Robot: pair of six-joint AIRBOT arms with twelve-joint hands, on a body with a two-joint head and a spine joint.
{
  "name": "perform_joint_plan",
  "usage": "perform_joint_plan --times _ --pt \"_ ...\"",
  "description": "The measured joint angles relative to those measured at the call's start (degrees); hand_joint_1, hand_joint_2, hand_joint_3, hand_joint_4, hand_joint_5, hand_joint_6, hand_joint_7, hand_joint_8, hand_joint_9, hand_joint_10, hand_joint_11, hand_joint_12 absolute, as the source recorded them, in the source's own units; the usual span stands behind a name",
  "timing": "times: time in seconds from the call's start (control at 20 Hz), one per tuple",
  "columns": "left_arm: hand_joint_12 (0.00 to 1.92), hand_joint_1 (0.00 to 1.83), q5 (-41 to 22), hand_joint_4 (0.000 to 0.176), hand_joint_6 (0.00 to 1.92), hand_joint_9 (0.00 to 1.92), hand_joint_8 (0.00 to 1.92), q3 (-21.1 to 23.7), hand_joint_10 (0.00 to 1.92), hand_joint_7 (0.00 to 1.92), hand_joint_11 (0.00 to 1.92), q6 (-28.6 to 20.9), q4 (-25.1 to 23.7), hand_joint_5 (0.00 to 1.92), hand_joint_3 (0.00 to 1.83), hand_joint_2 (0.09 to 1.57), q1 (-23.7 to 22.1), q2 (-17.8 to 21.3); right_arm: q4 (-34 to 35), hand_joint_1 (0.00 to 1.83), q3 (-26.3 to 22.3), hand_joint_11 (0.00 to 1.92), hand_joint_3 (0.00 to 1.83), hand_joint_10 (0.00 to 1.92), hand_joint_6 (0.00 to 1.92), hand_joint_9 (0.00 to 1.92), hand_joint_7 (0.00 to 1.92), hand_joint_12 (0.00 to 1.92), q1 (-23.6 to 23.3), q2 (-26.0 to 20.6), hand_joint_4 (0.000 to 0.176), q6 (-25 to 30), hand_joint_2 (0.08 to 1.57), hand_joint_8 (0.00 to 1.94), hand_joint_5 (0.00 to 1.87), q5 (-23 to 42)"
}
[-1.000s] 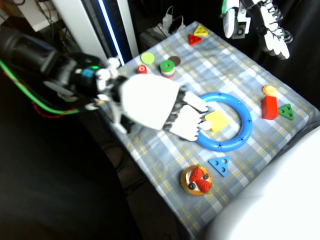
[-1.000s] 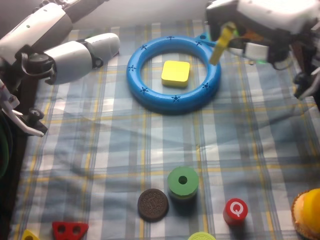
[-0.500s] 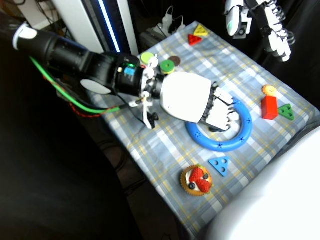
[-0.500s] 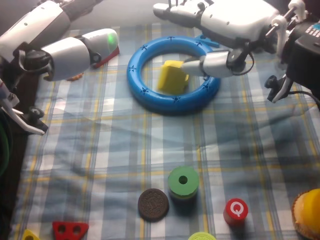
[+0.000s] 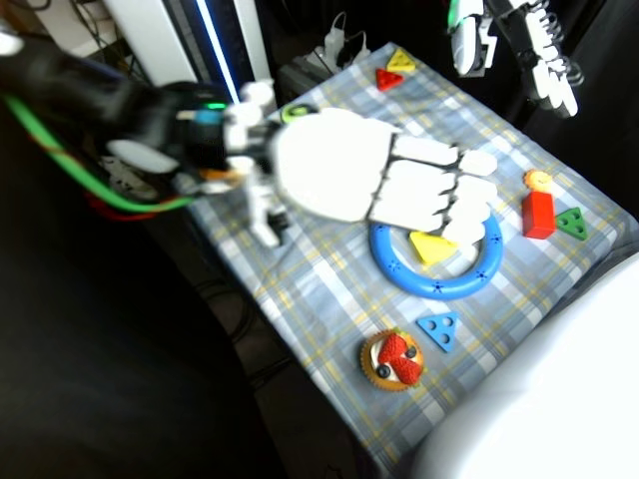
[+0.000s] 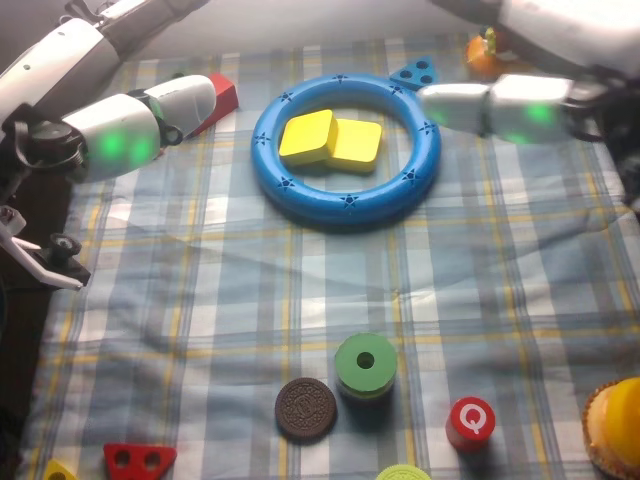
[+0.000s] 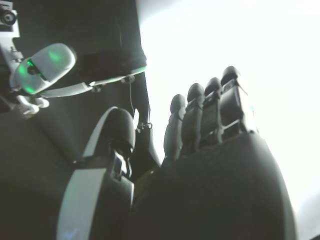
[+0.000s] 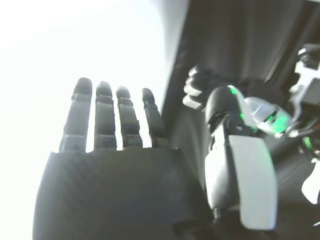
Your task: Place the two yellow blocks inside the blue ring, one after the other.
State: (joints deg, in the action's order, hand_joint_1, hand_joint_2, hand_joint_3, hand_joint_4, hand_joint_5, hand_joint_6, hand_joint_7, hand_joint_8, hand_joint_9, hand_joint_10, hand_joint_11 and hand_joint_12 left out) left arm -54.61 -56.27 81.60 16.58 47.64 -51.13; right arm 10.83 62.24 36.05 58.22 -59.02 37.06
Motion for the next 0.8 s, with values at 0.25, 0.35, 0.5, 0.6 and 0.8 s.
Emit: perform_joint_plan --times 0.25,0.35,0.5,0.6,0.8 --pt "0.00 0.41 -4.7 0.086 0.00 0.00 0.00 0.3 0.00 0.02 0.00 -6.6 -0.6 0.04 0.00 1.44 2.4 0.7 1.6 0.21 -7.1 0.00 0.00 0.00 0.00 0.00 0.00 0.00 8.2 -8.9 0.085 0.0 1.26 0.00 0.00 11.8" --pt "0.00 0.42 -7.0 0.081 0.00 0.00 0.00 0.2 0.00 0.01 0.00 -8.9 -0.7 0.02 0.00 1.43 3.4 0.8 3.7 0.20 -8.6 0.00 0.00 0.00 0.00 0.00 0.00 0.00 11.5 -10.7 0.085 0.0 1.25 0.00 0.00 15.7" --pt "0.00 0.40 -10.8 0.138 0.00 0.00 0.00 -0.6 0.00 0.00 0.00 -15.6 -1.2 0.00 0.00 1.35 5.6 0.8 5.4 0.39 -11.8 0.00 0.00 0.00 0.00 0.00 0.00 0.00 16.7 -13.7 0.098 0.0 1.24 0.00 0.00 21.8" --pt "0.00 0.37 -13.8 0.150 0.00 0.00 0.00 -1.1 0.00 0.00 0.00 -19.8 -1.1 0.00 0.00 1.35 7.4 0.8 6.9 0.34 -13.4 0.00 0.00 0.00 0.00 0.00 0.00 0.00 19.5 -15.1 0.106 0.0 1.22 0.00 0.00 26.4" --pt "0.00 0.39 -22.1 0.164 0.00 0.00 0.00 -1.5 0.00 0.00 0.00 -25.4 -1.3 0.00 0.00 1.28 10.3 1.5 11.1 0.37 -16.6 0.00 0.00 0.00 0.00 0.00 0.00 0.00 27.0 -17.8 0.078 0.0 1.17 0.00 0.00 38.3"
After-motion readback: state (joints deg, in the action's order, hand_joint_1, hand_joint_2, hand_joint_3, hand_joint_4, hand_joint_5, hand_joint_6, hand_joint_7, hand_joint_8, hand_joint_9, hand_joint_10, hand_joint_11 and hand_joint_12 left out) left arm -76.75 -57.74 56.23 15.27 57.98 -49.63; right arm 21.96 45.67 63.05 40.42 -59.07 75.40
